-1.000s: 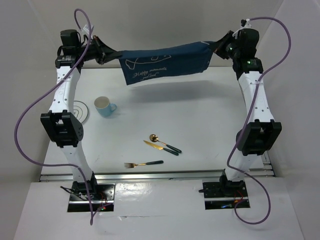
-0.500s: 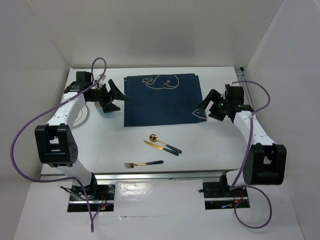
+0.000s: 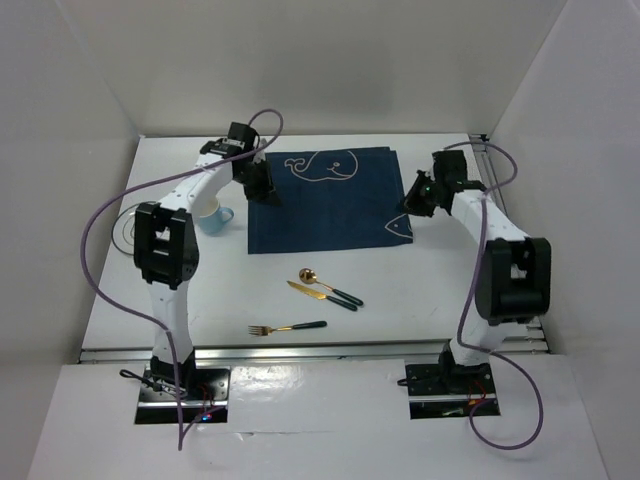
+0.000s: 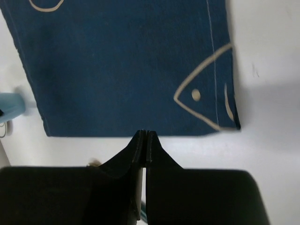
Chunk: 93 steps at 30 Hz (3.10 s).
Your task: Set the dinner table for one person
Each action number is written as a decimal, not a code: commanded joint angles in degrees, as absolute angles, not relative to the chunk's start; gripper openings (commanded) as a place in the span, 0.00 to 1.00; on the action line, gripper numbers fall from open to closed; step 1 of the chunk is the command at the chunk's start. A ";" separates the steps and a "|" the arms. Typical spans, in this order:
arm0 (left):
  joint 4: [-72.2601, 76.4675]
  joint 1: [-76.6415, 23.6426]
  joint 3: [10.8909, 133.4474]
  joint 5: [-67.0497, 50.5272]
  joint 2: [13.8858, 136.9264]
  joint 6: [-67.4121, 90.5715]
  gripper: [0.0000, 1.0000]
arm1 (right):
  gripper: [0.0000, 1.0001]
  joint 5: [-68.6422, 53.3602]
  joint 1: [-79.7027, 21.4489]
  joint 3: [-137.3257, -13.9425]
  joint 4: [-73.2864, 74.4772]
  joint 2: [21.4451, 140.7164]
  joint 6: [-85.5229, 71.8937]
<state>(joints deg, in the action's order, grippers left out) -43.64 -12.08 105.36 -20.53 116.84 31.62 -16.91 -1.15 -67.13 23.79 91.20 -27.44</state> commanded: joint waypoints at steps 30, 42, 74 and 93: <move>-39.81 -14.33 81.04 -7.83 115.85 31.90 0.00 | 0.00 -11.25 -4.75 -48.87 16.79 94.84 -31.90; -44.99 -15.38 86.90 -3.87 113.73 31.38 0.00 | 0.00 -10.81 -4.75 -50.53 19.16 91.85 -30.33; -54.75 0.01 103.26 6.15 102.38 28.92 0.65 | 0.56 -14.50 -8.26 -67.41 28.21 83.58 -26.46; -54.67 -3.60 109.86 11.68 118.64 31.73 0.59 | 0.59 -12.57 -9.93 -68.64 29.88 83.58 -26.46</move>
